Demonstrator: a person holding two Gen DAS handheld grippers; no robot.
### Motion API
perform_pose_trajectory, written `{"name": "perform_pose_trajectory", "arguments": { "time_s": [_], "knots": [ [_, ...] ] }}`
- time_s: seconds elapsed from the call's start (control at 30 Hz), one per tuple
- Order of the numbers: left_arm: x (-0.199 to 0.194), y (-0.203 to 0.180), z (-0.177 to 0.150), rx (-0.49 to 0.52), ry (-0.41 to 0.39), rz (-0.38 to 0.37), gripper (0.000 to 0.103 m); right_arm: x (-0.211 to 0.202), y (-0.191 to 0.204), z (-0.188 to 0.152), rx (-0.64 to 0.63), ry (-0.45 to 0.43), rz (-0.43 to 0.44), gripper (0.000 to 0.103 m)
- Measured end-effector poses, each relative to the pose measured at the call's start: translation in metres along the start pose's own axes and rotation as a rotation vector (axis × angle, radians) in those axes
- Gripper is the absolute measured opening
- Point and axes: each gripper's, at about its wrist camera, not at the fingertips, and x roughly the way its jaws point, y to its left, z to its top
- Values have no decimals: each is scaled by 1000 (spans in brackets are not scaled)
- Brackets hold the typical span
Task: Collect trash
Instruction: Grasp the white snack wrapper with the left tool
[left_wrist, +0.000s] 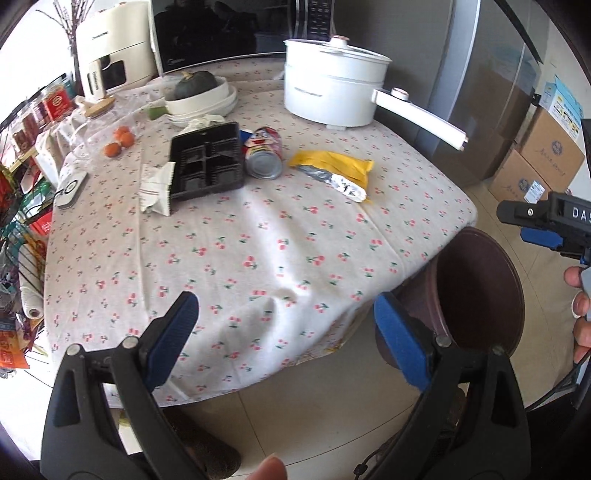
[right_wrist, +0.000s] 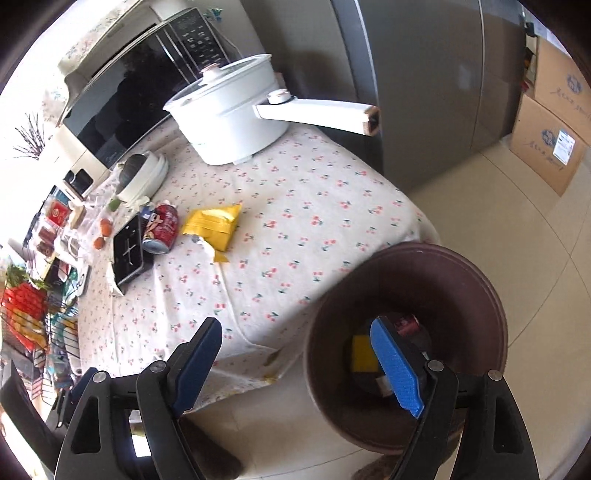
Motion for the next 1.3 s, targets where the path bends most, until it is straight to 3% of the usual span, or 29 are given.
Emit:
{"name": "perform_pose_trajectory", "arguments": {
  "time_s": [0.2,0.53,0.8,1.03,1.17,1.3],
  "knots": [
    [1,50,14,-50,24,56,96,18,38,6,-46,6,-28,84],
    [34,131,57,-170,83,76,96,57,69,16,-81,58,-59,84],
    [90,175,80,-294,130,9,96,98,93,33,-72,104,-71,84],
    [141,192,95,-314,146,-60,96,132,114,50,-62,131,-62,84],
    [150,197,110,-367,113,-129,96,146,123,54,-76,140,-72,84],
    [163,197,115,-380,121,-114,96,154,126,57,-78,145,-74,84]
  ]
}}
